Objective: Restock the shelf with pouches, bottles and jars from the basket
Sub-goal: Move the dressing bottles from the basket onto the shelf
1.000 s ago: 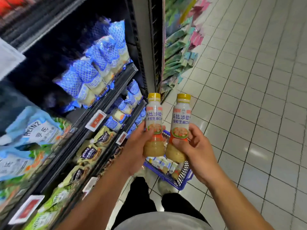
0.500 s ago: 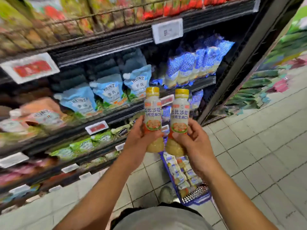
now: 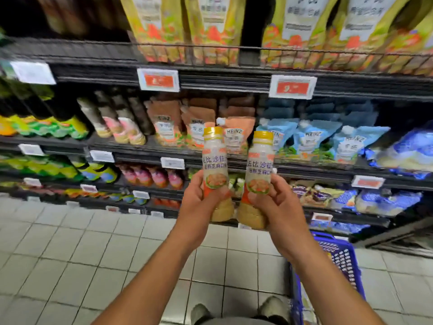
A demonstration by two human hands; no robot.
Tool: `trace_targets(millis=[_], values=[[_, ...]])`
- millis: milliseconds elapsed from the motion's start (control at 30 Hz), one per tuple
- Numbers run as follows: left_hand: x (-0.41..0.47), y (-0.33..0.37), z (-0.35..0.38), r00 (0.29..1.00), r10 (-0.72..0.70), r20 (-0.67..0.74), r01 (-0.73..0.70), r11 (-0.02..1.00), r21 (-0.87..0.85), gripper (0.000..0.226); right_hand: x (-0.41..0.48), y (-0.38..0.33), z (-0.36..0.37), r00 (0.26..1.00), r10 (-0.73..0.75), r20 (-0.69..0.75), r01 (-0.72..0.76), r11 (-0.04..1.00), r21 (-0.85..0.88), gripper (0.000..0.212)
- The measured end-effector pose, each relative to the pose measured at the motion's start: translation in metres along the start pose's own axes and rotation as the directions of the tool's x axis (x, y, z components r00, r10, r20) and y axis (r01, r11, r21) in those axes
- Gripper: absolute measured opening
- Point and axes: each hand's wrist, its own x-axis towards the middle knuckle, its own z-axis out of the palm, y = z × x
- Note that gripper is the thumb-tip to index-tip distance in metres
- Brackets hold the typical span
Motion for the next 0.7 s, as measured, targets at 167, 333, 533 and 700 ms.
trace_targets(millis=[167, 333, 533, 700], values=[[-0.029, 0.036, -0.07, 0.986, 0.103, -0.134, -0.106, 0.994, -0.019, 0.049, -0.001, 0.005, 0.086, 0.984, 0.019, 0.179, -0.02, 1.0, 0.0, 0.039], [-0.057, 0.072, -0.129, 0.942, 0.192, -0.274, -0.197, 0.98, 0.008, 0.065, -0.003, 0.006, 0.162, 0.943, 0.015, 0.332, -0.011, 1.0, -0.014, 0.045], [-0.073, 0.105, -0.18, 0.878, 0.306, -0.368, -0.319, 0.947, 0.026, 0.057, 0.005, 0.011, 0.229, 0.893, 0.027, 0.448, -0.014, 0.999, -0.034, 0.046], [-0.066, 0.129, -0.213, 0.819, 0.375, -0.434, -0.387, 0.92, 0.065, 0.054, 0.02, 0.008, 0.271, 0.836, 0.0, 0.548, 0.009, 1.0, -0.015, 0.047]])
